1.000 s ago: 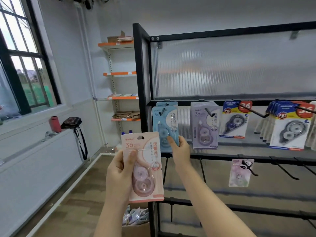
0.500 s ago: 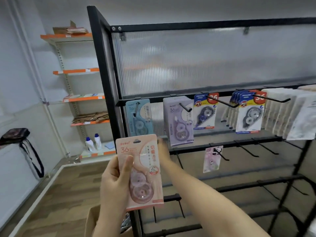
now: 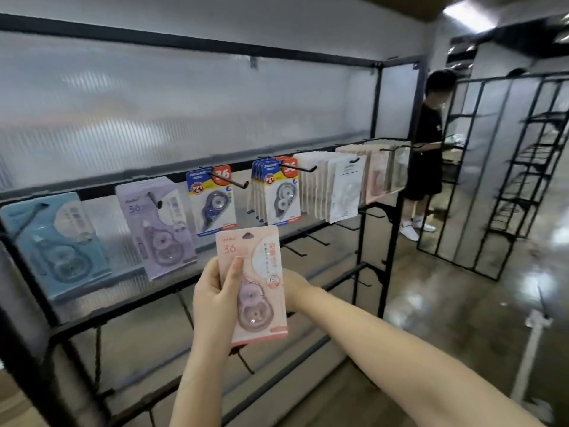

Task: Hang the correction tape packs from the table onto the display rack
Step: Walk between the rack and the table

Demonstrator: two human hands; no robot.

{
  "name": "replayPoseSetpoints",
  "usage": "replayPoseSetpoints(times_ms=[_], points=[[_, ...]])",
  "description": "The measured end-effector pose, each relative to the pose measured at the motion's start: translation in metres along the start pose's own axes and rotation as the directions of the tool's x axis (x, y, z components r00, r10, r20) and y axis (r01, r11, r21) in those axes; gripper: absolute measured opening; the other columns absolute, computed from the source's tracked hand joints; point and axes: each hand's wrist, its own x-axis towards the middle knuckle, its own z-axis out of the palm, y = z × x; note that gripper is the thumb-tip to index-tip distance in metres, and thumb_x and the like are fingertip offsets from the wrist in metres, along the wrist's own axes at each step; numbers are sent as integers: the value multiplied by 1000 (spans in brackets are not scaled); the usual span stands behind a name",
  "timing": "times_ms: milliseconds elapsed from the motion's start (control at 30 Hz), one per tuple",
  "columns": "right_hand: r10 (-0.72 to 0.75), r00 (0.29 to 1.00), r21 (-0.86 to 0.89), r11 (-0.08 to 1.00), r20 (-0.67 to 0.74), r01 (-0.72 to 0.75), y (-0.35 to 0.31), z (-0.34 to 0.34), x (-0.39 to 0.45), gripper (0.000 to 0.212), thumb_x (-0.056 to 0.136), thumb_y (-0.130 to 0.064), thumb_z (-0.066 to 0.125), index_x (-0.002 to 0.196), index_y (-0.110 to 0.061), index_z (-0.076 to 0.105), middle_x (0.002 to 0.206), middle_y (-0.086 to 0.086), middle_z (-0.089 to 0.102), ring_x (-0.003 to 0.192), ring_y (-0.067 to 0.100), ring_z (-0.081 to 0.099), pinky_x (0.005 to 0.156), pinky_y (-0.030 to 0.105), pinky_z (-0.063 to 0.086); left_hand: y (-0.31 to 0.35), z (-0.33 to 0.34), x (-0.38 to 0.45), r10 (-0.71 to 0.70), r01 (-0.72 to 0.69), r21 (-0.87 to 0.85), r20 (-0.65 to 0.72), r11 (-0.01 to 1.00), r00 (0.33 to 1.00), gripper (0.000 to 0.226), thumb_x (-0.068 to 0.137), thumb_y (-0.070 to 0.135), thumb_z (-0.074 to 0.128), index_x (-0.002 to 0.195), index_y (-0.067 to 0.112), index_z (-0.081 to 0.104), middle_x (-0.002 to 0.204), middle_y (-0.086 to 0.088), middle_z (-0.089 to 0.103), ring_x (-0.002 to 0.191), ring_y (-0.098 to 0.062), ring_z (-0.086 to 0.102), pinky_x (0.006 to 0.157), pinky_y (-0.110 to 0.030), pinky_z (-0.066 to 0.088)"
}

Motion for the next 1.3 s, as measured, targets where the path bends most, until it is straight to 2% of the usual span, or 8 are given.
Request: replayPoseSetpoints(times_ms=[167,267,400,567,833,933,1133,1300], points=[[136,991,-78,988,-10,-136,103,-28,-24,28,91,-31,42,102,-14,62,104,6,67,89,25,62,79,40,54,-12,94,7,-15,15,1,115,1000,993,9,94,25,57,93,18,63,88,-4,73,83,-27,70,72,-44,58],[219,975,-137,968,37,-212,195,-27,-21,35,83,-39,39,107,-25,60,110,1,66,93,22,63,79,41,55,-23,159,10,9,-9,-2,149,1000,989,10,94,24,58,91,16,64,89,-9,72,87,-32,69,76,-48,56],[196,978,-173,963,-66,-205,253,-66,-73,31,92,-29,49,116,-11,59,113,6,61,104,25,57,81,32,46,-30,240,16,26,-32,29,188,999,982,11,94,25,58,88,17,61,84,1,71,79,-17,69,69,-36,56],[258,959,-104,957,-119,-271,333,-84,-90,35,93,-29,53,119,-6,55,119,12,57,114,28,52,90,37,43,-39,314,35,33,-42,41,192,998,981,28,95,29,57,97,1,57,94,-14,69,87,-31,68,77,-50,56],[246,966,-127,959,-86,-255,397,-95,-67,41,97,-30,50,129,-6,47,129,13,50,123,28,45,99,35,38,-48,392,101,142,-154,104,120,983,983,24,95,31,57,85,10,54,93,-20,65,79,-24,59,79,-52,52],[241,969,-117,962,-48,-245,411,-98,-47,45,99,-24,46,141,-10,39,139,15,43,128,31,40,104,36,37,-53,412,128,169,-177,108,76,978,983,30,96,28,56,87,0,51,86,-13,63,77,-18,55,75,-48,52],[176,981,-142,972,-83,-186,436,-108,3,47,97,-28,50,140,-14,42,145,10,40,130,27,42,104,35,35,-77,436,171,198,-196,83,-17,977,980,22,96,27,57,82,11,53,84,2,65,78,-16,62,71,-33,53],[96,994,-153,983,-53,-103,453,-107,31,49,100,-28,44,146,-13,34,148,10,37,134,26,37,107,33,33,-94,441,184,246,-240,109,-45,965,968,13,95,28,58,83,22,56,91,5,70,89,-19,69,75,-48,58]])
